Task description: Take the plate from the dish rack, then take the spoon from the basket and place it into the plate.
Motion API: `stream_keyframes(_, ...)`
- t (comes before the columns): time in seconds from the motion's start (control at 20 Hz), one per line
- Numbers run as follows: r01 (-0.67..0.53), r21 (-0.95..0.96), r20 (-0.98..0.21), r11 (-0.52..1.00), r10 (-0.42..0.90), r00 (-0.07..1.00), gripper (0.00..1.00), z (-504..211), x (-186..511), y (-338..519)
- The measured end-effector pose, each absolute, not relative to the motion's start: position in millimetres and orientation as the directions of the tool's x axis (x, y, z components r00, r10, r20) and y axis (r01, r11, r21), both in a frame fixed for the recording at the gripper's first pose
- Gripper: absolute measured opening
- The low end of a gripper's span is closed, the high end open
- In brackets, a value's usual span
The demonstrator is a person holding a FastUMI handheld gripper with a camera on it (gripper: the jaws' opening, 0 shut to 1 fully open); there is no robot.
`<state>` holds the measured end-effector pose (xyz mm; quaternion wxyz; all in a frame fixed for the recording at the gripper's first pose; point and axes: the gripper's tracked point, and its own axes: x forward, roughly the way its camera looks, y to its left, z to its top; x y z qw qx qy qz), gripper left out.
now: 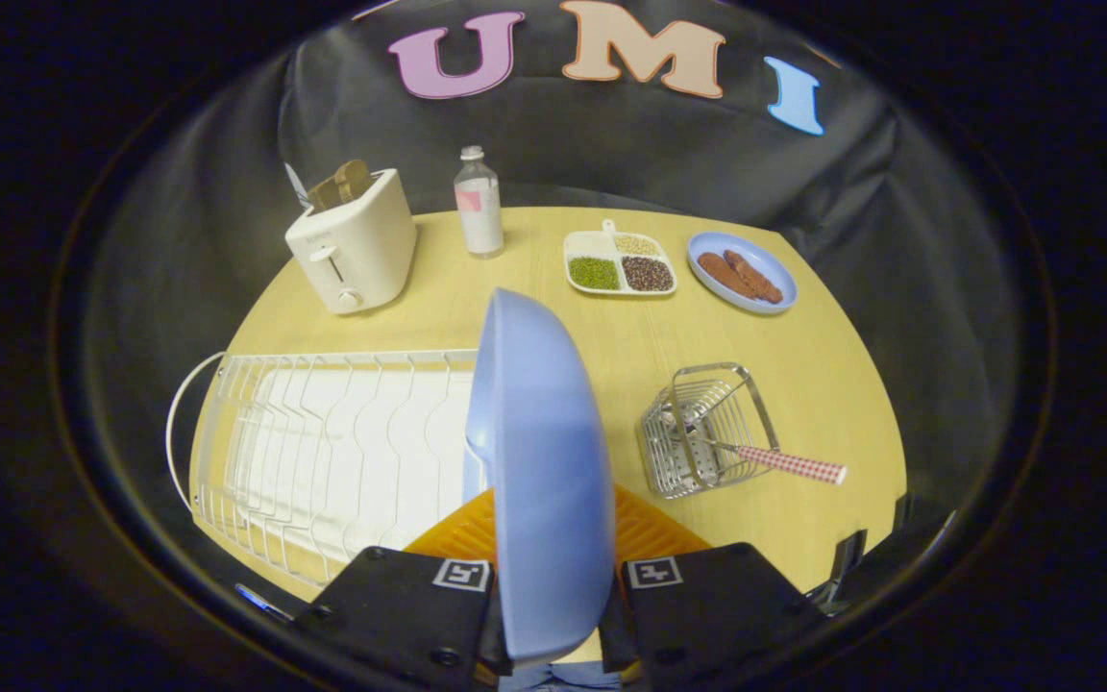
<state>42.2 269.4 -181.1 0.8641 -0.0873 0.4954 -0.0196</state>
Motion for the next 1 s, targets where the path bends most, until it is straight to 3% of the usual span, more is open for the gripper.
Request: stream_keyframes(1.0,-0.059,-0.378,-0.796,0.924,-0.292,0.529,0.35,-105.4,57.6,269.4)
